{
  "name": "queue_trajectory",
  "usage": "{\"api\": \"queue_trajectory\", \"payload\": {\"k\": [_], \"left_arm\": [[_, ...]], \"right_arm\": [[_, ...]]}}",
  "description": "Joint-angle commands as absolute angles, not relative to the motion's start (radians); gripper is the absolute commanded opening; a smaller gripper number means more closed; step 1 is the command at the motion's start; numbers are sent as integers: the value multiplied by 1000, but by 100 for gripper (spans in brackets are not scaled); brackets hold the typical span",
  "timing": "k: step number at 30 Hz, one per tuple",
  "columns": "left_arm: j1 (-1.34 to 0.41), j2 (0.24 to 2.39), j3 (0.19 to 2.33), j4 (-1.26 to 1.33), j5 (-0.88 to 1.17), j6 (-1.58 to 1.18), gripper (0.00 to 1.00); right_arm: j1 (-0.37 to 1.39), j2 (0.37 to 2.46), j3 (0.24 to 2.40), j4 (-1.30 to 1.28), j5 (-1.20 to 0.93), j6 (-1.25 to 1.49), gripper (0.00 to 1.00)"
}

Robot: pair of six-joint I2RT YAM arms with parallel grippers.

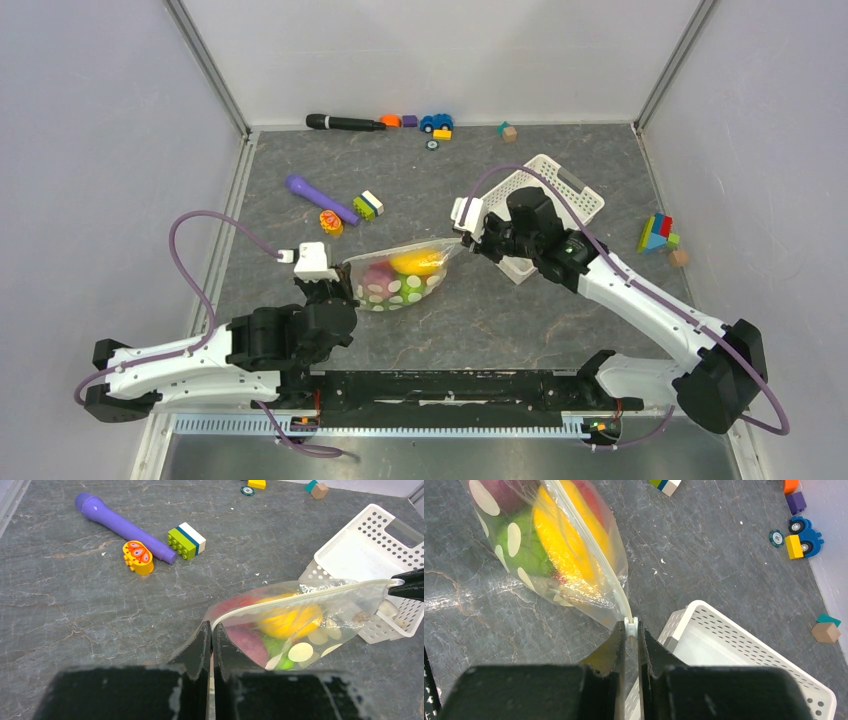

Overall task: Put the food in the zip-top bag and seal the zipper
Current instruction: Zip the zipper food storage bag at the center of the board.

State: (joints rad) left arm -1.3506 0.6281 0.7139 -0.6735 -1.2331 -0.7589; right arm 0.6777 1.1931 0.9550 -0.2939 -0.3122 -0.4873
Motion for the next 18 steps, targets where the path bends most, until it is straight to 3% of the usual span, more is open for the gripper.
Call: {"api": "queue_trajectory", "payload": {"k": [1, 9, 14, 18], "left_arm": [[-1350, 620, 765, -667, -1320, -779, 2], [-1349, 612, 869, -746, -1232, -776, 2], [-1349, 608, 976, -865, -1079, -795, 2], [-1350, 635, 1029, -892, -1018, -770, 2]], "right_arm": [[657, 1164, 960, -313, -336, -500, 4], [660, 1094, 952, -301, -660, -456, 9], [667, 988, 854, -100, -842, -183, 9], [671, 986, 834, -37, -846, 23, 8]]}}
